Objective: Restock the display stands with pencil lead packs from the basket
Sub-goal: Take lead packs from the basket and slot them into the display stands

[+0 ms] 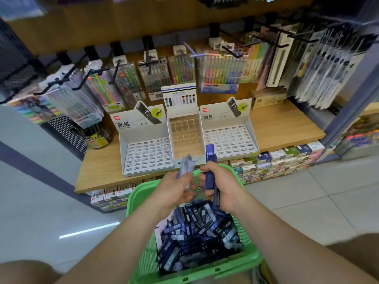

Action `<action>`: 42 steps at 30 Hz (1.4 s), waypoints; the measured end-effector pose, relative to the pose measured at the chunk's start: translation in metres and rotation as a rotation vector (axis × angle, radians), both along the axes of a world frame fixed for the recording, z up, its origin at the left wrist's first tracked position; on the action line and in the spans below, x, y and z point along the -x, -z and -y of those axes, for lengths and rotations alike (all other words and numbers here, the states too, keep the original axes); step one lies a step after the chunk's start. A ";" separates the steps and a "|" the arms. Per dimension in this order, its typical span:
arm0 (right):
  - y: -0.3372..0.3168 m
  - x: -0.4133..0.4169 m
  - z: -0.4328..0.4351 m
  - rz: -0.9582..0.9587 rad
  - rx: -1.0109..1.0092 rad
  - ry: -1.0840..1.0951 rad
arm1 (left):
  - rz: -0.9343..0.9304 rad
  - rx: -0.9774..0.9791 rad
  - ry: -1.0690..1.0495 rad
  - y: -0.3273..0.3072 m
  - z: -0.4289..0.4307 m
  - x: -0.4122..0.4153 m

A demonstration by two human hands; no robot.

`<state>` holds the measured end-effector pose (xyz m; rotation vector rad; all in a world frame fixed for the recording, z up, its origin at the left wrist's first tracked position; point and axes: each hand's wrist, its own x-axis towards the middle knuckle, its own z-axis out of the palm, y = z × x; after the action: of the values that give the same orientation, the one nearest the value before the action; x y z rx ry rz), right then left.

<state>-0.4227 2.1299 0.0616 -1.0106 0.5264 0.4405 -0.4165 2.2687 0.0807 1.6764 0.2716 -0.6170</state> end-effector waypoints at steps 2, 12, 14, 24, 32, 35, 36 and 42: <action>-0.002 0.000 -0.002 0.030 -0.107 0.023 | 0.000 -0.032 0.033 -0.004 -0.006 0.004; -0.030 -0.004 -0.010 0.079 -0.206 -0.028 | 0.315 -0.229 0.079 -0.009 -0.034 -0.001; -0.033 -0.006 -0.004 0.024 -0.183 0.042 | 0.465 -0.416 0.169 -0.014 -0.041 -0.007; -0.028 0.001 -0.014 0.155 0.012 -0.201 | 0.233 0.046 0.183 -0.038 -0.041 -0.005; -0.030 0.003 -0.026 0.270 0.066 -0.429 | 0.370 -0.134 -0.078 -0.030 -0.039 -0.007; -0.028 0.000 -0.027 0.272 -0.011 -0.265 | 0.264 -0.087 -0.201 -0.029 -0.045 -0.009; -0.027 -0.002 -0.029 0.265 -0.026 -0.215 | 0.233 -0.043 -0.186 -0.029 -0.045 -0.008; -0.026 -0.008 -0.047 0.171 -0.109 -0.113 | 0.386 -0.160 0.046 -0.031 -0.032 -0.001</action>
<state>-0.4151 2.1774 0.0872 -0.9663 0.2897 0.4735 -0.4151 2.3009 0.1119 1.9204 0.0039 -0.3001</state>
